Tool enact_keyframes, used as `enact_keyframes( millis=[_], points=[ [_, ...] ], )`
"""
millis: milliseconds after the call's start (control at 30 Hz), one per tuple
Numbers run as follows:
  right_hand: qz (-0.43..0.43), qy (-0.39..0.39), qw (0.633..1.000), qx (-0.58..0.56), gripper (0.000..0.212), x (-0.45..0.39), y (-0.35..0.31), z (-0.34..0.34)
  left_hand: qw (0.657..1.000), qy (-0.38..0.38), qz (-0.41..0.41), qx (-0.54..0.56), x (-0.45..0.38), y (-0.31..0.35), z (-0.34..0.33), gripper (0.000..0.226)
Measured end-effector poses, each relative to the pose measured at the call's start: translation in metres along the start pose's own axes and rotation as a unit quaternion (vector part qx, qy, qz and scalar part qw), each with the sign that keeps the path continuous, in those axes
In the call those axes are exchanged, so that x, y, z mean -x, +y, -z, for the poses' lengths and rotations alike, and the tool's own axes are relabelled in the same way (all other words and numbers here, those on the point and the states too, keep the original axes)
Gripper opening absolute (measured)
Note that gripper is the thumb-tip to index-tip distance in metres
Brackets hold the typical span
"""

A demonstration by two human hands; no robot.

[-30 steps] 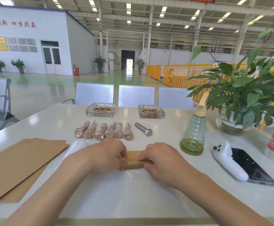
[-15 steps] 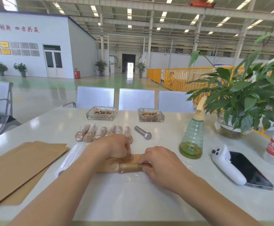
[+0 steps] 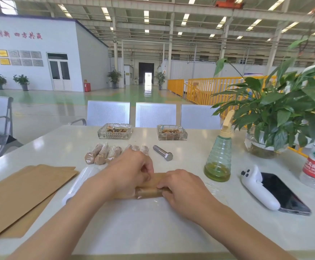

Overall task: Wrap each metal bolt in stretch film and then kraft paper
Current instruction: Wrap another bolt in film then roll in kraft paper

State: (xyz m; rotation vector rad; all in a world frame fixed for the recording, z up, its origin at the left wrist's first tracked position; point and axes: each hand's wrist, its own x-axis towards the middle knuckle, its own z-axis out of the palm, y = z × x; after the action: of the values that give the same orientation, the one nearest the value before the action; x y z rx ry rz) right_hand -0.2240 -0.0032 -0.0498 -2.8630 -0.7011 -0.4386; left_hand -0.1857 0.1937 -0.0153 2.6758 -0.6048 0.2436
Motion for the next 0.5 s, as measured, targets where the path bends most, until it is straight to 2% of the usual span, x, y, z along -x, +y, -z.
enact_keyframes(
  millis=[133, 267, 367, 500],
  points=[
    [-0.009, -0.007, 1.0, 0.015, 0.027, 0.001, -0.004, 0.002, 0.998, 0.043, -0.009, -0.049, 0.018, 0.008, -0.003, 0.015],
    [-0.008, -0.008, 0.999, 0.044, 0.031, 0.003, -0.01, 0.004, 0.995, 0.005, -0.023, -0.093, 0.024, 0.012, -0.002, 0.018],
    [-0.009, -0.01, 0.998, 0.058, 0.036, 0.005, -0.012, 0.004, 0.99, -0.012, -0.039, -0.137, 0.026, 0.012, -0.004, 0.03],
    [0.003, -0.01, 0.998, 0.068, 0.051, 0.007, -0.013, 0.005, 0.985, 0.009, -0.046, -0.165, 0.03, 0.008, -0.008, 0.02]
  ],
)
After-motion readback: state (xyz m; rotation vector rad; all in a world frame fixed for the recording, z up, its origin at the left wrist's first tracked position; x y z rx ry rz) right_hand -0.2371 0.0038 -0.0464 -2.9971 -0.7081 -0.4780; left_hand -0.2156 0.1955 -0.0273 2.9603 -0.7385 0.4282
